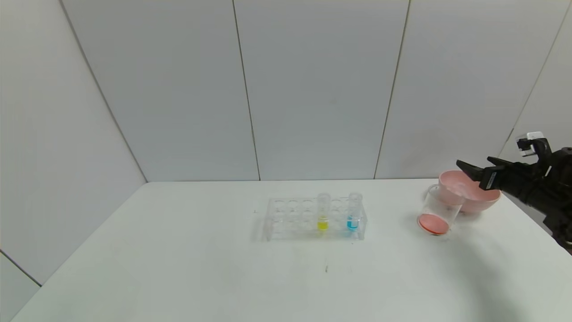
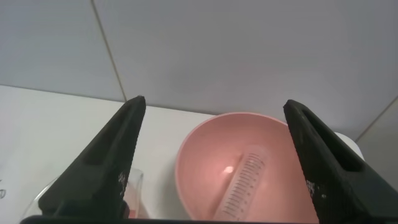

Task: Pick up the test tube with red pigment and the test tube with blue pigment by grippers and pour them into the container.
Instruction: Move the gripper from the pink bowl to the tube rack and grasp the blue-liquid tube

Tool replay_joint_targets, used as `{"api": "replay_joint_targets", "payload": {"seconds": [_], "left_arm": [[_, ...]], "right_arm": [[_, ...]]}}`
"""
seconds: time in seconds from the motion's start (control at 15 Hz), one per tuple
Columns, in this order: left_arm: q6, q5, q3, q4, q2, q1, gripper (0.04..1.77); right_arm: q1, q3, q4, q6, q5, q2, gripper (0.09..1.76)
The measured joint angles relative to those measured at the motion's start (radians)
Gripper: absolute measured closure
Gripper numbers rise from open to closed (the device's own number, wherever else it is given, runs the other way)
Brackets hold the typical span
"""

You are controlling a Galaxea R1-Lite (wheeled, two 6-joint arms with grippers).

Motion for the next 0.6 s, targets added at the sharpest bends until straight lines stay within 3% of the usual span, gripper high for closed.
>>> {"api": "replay_joint_targets", "payload": {"seconds": [0.27, 0.6], "left_arm": [[0.0, 0.0, 0.0, 0.0, 0.0, 0.0, 0.05], [0.0, 0.0, 0.0, 0.0, 0.0, 0.0, 0.05]], "right_arm": [[0.066, 0.256, -0.157, 0.0, -0.02, -0.104, 0.21], [0.305, 0.482, -0.208, 0.039, -0.304, -0.236, 0.18]]}}
